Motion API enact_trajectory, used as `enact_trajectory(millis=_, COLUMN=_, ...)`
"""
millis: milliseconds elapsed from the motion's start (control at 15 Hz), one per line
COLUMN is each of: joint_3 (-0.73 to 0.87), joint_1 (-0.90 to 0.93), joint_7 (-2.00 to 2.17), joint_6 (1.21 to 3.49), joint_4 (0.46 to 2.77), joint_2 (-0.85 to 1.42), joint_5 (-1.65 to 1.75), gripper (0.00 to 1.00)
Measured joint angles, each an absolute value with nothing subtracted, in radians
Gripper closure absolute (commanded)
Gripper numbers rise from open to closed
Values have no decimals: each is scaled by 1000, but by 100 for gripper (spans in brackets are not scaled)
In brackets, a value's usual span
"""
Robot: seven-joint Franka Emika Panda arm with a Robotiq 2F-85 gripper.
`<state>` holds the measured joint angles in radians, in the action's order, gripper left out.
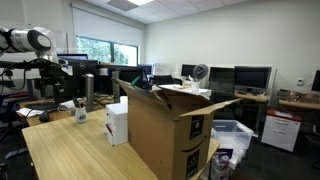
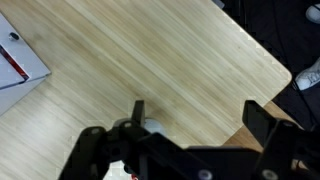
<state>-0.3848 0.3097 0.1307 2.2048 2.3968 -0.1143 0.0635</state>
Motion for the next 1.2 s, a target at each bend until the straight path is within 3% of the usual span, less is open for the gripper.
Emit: enact_trajectory(millis=1200, joint_3=-295, joint_1=343, joint_7=252, joint_6=2310, joint_4=2153, joint_2=152, joint_5=199, gripper=0)
